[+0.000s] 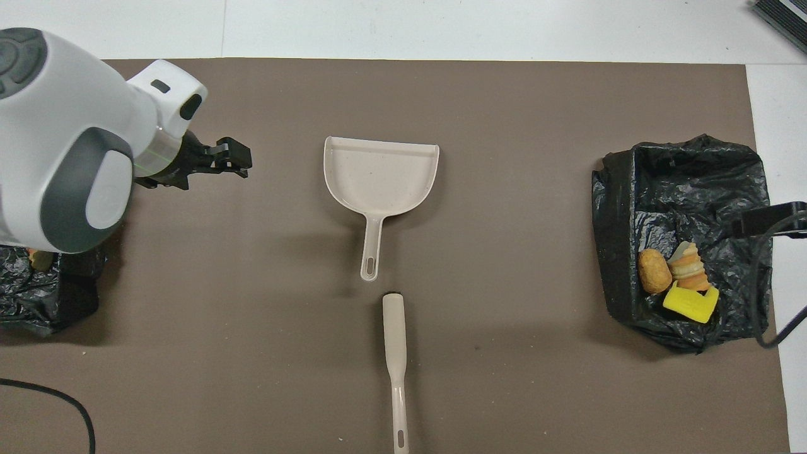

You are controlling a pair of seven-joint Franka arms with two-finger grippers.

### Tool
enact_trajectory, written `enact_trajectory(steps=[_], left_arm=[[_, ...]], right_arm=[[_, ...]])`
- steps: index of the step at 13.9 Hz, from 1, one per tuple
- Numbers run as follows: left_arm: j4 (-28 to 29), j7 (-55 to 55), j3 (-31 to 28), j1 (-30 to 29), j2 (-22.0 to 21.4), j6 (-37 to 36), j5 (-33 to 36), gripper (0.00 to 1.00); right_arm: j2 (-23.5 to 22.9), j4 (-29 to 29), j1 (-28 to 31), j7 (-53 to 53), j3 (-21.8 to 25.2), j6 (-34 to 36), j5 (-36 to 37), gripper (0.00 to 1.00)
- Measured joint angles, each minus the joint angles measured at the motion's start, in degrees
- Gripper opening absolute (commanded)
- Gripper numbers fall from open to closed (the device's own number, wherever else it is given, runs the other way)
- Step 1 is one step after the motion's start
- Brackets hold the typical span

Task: Sweep and dump trash in bin

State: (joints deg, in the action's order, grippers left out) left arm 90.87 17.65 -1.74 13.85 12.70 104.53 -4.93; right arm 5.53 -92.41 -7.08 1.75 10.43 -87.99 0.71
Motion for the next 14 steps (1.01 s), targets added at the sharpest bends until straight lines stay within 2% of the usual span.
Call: enact_trajectory(steps=[4, 7, 9, 14], left_arm=[[-2.8, -9.7, 0.1, -7.5, 0.0, -6.5, -1.0, 1.0], [-4.4, -18.3, 0.0, -11.7, -0.9, -7.6, -1.1, 1.0], [-4.4, -22.9, -0.1, -12.2, -2.5, -7.7, -0.5, 1.0], [-3.0, -23.6, 0.6, -11.9, -5.1, -7.8, 3.6, 1.0]], right_arm=[[0.0, 0.0, 0.0, 0.0, 0.0, 0.0, 0.0, 1.0], [0.0, 0.0, 0.0, 0.0, 0.0, 0.0, 0.0, 1.0], [0.0, 0.0, 0.0, 0.0, 0.0, 0.0, 0.0, 1.0], [0.0, 0.0, 0.0, 0.0, 0.2, 0.0, 0.1, 1.0]])
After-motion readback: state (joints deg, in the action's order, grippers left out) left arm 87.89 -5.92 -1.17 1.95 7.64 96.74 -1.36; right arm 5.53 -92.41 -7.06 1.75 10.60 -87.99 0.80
